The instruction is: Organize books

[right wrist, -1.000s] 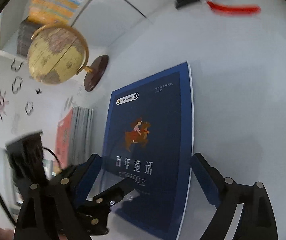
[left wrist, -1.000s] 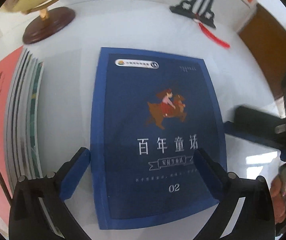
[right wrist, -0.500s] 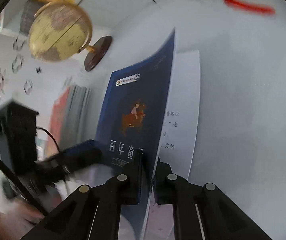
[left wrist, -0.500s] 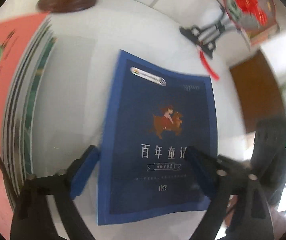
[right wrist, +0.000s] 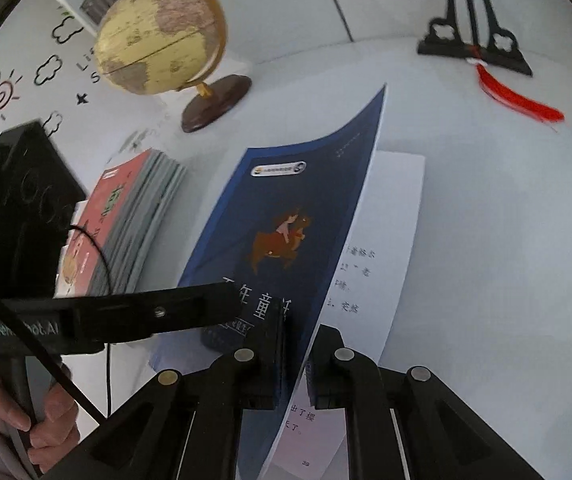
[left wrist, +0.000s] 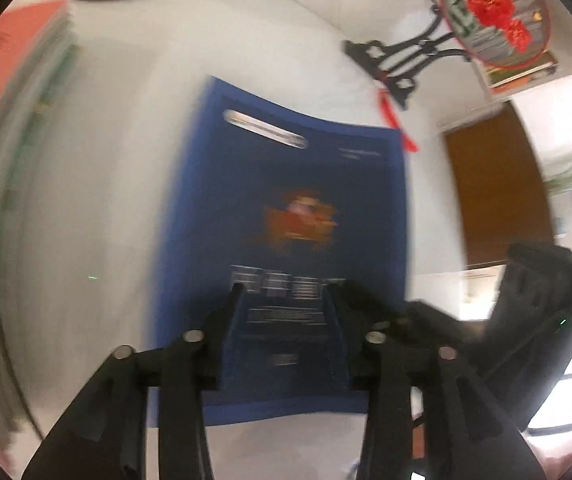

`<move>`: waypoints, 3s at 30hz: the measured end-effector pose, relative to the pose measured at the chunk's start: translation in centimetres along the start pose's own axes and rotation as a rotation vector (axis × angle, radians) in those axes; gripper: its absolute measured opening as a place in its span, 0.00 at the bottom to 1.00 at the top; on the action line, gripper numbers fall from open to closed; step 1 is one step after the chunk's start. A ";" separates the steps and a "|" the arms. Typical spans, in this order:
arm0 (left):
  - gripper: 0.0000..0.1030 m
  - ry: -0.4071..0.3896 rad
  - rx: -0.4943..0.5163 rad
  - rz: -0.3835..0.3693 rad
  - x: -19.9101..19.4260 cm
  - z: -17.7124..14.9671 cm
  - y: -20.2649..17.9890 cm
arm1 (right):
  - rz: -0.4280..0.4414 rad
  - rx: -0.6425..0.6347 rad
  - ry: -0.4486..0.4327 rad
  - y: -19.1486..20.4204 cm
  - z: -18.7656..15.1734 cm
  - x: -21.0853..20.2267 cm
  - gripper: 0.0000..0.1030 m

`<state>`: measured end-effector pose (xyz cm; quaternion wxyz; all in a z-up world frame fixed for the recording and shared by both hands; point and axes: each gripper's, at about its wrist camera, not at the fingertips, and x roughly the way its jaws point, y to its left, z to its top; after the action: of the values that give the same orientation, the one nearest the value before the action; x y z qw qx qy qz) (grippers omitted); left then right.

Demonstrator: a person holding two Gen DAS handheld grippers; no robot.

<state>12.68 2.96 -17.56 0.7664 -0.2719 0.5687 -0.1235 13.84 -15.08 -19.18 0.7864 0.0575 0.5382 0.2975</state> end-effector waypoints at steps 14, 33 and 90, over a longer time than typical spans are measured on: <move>0.98 0.060 0.046 -0.208 2.1 0.2 0.4 | 0.013 0.189 0.025 -4.0 -0.5 -0.4 0.08; 0.72 0.006 -0.084 -0.257 -1.7 -2.5 3.6 | 0.251 0.264 -0.021 -3.3 1.3 -4.1 0.02; 0.86 -0.253 -0.244 -0.387 -16.5 4.4 24.2 | 0.187 0.202 -0.010 22.4 5.6 9.2 0.07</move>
<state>8.56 32.28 -16.89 0.7550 -0.4794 0.4166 -0.1635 11.94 9.34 -15.11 0.7481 0.1881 0.5537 0.3135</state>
